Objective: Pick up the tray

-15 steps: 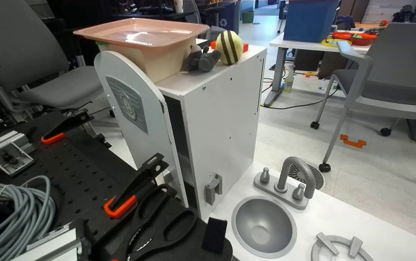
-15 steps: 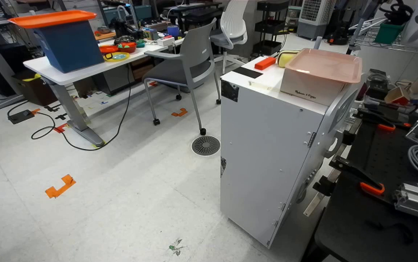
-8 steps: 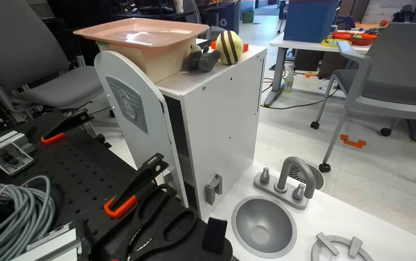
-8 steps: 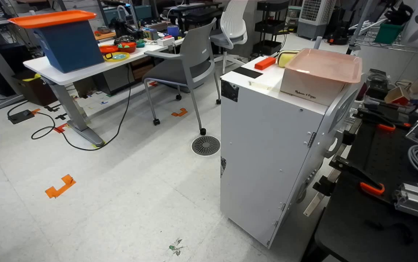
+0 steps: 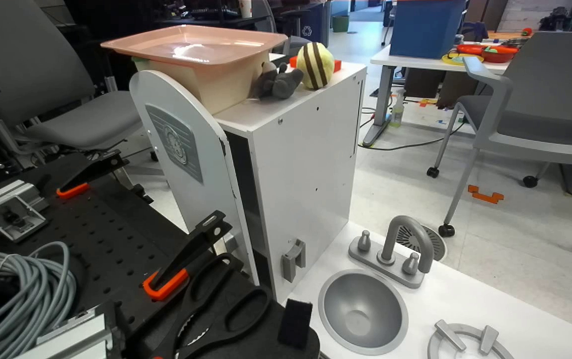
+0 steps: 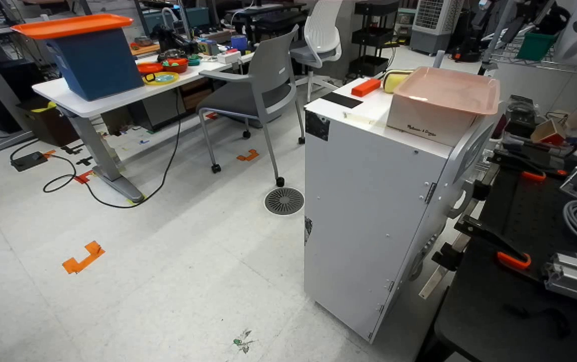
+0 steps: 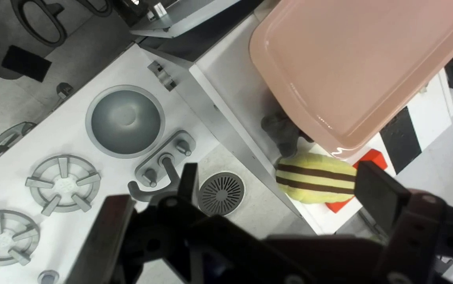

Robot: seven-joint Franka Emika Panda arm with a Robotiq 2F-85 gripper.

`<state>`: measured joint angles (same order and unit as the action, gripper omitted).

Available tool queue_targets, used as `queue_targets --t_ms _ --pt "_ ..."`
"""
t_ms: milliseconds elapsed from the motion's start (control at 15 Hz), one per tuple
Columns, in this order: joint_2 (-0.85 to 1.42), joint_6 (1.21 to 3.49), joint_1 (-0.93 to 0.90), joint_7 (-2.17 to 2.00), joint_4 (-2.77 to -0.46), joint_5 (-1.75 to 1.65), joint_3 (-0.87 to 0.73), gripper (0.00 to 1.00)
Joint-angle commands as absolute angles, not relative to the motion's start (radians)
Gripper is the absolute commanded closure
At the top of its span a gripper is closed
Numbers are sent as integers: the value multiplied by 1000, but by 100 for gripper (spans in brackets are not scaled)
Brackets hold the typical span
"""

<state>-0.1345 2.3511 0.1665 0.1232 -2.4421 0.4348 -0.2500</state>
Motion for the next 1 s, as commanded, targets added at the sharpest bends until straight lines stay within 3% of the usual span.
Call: queue_targets --t_ms 0,933 --pt "-109 2344 163 192 -2423 489 -252 0" --pt "-68 2318 171 353 -2430 642 -248 0"
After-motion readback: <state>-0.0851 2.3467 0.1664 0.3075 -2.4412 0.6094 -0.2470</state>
